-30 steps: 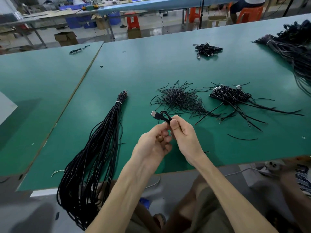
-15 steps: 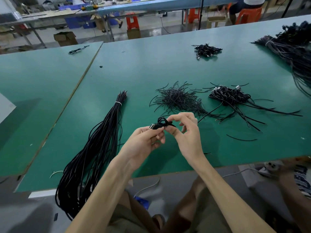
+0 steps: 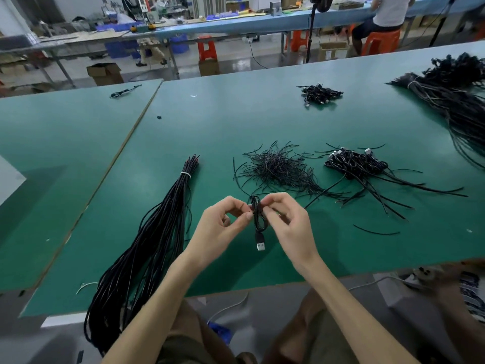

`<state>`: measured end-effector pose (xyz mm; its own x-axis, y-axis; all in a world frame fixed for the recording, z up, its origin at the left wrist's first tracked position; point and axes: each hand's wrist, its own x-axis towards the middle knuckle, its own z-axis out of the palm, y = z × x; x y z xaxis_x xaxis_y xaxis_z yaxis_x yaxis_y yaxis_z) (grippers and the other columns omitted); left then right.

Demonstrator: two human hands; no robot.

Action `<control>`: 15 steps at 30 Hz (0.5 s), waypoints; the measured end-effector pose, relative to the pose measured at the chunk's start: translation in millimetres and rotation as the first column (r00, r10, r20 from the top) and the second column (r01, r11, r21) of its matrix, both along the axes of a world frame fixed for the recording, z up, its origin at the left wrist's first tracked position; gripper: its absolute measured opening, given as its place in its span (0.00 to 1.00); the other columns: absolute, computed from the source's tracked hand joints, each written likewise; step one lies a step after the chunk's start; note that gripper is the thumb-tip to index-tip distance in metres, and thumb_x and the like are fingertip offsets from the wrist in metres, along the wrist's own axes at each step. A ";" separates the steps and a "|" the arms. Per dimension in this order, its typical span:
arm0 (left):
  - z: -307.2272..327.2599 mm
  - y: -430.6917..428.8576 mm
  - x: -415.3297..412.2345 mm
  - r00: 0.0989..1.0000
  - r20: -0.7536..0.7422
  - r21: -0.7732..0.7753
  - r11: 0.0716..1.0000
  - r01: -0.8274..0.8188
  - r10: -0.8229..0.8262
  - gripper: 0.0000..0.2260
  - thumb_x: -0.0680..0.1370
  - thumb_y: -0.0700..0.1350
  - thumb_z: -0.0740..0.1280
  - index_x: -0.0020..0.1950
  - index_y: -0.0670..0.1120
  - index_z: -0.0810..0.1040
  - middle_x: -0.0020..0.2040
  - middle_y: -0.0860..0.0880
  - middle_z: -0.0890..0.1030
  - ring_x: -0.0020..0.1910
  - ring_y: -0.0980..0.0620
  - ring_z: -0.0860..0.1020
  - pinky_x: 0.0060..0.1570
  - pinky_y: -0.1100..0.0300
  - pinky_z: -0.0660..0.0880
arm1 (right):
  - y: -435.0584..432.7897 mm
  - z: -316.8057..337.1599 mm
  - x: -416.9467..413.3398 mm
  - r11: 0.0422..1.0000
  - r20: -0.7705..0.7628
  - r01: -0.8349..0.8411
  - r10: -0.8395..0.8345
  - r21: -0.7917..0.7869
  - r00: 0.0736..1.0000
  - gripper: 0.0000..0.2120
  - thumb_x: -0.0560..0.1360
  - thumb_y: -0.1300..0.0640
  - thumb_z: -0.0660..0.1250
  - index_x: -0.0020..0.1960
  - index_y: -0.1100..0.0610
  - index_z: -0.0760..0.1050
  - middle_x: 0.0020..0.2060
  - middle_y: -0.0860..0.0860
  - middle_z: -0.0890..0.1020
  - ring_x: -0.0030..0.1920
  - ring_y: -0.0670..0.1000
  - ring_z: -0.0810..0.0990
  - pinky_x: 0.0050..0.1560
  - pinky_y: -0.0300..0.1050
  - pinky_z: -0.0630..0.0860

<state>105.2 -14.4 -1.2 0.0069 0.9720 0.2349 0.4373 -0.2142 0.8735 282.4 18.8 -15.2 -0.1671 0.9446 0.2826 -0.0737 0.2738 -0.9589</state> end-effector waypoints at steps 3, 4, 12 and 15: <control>-4.7 2.8 0.7 0.997 -0.070 0.026 0.999 -0.040 0.041 0.04 0.81 0.43 0.71 0.48 0.51 0.81 0.41 0.57 0.81 0.31 0.63 0.70 0.34 0.69 0.65 | 1.2 1.3 0.0 0.994 -0.068 -0.048 0.041 -0.095 0.997 0.07 0.78 0.55 0.69 0.56 0.53 0.80 0.46 0.55 0.86 0.48 0.51 0.83 0.51 0.48 0.76; -5.0 3.9 2.4 0.994 -0.094 0.034 0.998 -0.051 0.054 0.02 0.80 0.42 0.72 0.48 0.49 0.81 0.40 0.57 0.82 0.33 0.64 0.72 0.35 0.70 0.66 | 1.7 1.4 0.5 0.994 -0.057 -0.062 0.057 -0.088 0.997 0.09 0.79 0.56 0.71 0.59 0.51 0.80 0.47 0.53 0.87 0.51 0.50 0.84 0.52 0.49 0.77; -2.8 12.2 17.5 0.992 -0.027 -0.013 0.992 -0.126 0.126 0.03 0.81 0.46 0.71 0.47 0.50 0.82 0.35 0.60 0.82 0.36 0.60 0.77 0.38 0.62 0.72 | 4.0 1.2 4.7 0.994 -0.076 -0.083 0.077 -0.076 0.994 0.18 0.76 0.66 0.74 0.55 0.44 0.82 0.53 0.48 0.87 0.49 0.42 0.80 0.54 0.58 0.73; -0.6 12.1 21.1 0.984 0.101 -0.051 0.989 -0.141 0.146 0.07 0.79 0.48 0.72 0.47 0.44 0.84 0.34 0.51 0.82 0.33 0.56 0.78 0.39 0.60 0.75 | 4.4 -1.2 4.6 0.994 -0.061 -0.092 0.088 -0.054 0.994 0.17 0.74 0.70 0.74 0.49 0.47 0.81 0.50 0.49 0.86 0.48 0.44 0.79 0.49 0.51 0.69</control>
<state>126.3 -2.2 -1.8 -0.1558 0.9704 0.1848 0.3668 -0.1168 0.9229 287.0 23.2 -16.4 -0.2368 0.9413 0.2404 -0.1522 0.2084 -0.9661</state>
